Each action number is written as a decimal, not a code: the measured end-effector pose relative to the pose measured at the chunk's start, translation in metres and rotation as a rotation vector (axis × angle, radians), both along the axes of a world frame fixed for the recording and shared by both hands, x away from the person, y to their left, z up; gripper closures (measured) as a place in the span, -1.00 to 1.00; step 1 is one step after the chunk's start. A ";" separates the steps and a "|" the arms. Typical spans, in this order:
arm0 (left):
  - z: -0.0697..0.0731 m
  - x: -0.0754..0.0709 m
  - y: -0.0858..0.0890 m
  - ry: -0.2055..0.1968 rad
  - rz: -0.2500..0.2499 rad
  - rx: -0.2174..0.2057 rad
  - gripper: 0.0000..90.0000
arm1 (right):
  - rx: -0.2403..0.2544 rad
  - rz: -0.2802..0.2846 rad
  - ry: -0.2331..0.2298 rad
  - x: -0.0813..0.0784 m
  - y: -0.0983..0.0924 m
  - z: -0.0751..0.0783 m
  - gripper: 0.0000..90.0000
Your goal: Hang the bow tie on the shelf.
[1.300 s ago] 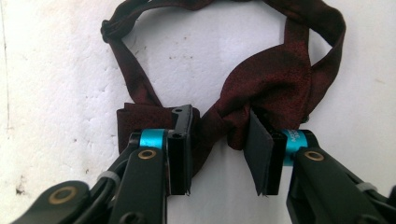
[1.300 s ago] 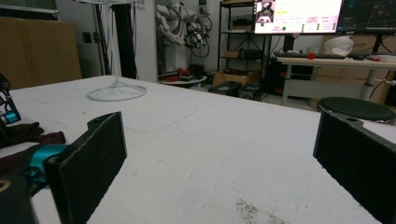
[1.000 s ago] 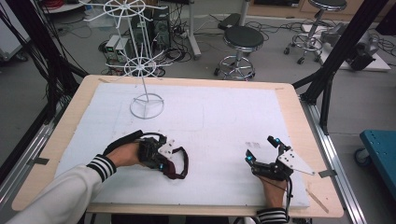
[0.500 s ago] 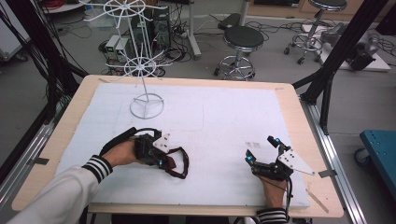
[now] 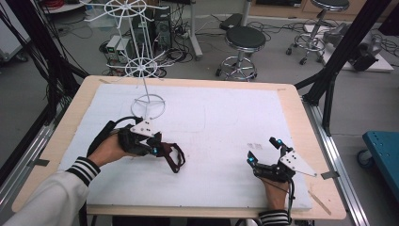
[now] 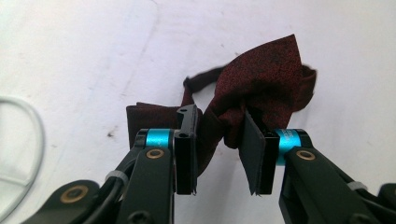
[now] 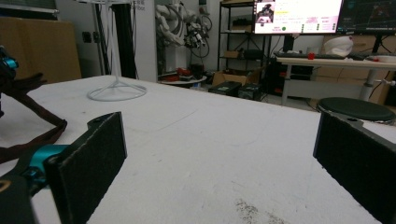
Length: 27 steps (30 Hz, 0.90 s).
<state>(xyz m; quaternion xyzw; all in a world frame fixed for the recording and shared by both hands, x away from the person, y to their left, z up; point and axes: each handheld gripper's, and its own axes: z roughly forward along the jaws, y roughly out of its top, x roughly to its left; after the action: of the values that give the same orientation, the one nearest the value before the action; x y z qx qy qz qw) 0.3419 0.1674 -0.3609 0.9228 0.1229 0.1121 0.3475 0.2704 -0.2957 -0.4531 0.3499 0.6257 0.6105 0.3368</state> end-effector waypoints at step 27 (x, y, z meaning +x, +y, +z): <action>0.041 -0.003 0.069 -0.116 0.271 -0.298 0.52 | 0.000 -0.002 0.000 0.000 0.000 0.000 -0.96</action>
<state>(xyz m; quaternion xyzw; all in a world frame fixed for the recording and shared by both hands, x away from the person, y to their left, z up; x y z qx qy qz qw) 0.3389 0.2364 -0.3200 0.8283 0.2411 0.1913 0.4682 0.2704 -0.2956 -0.4531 0.3503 0.6254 0.6101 0.3375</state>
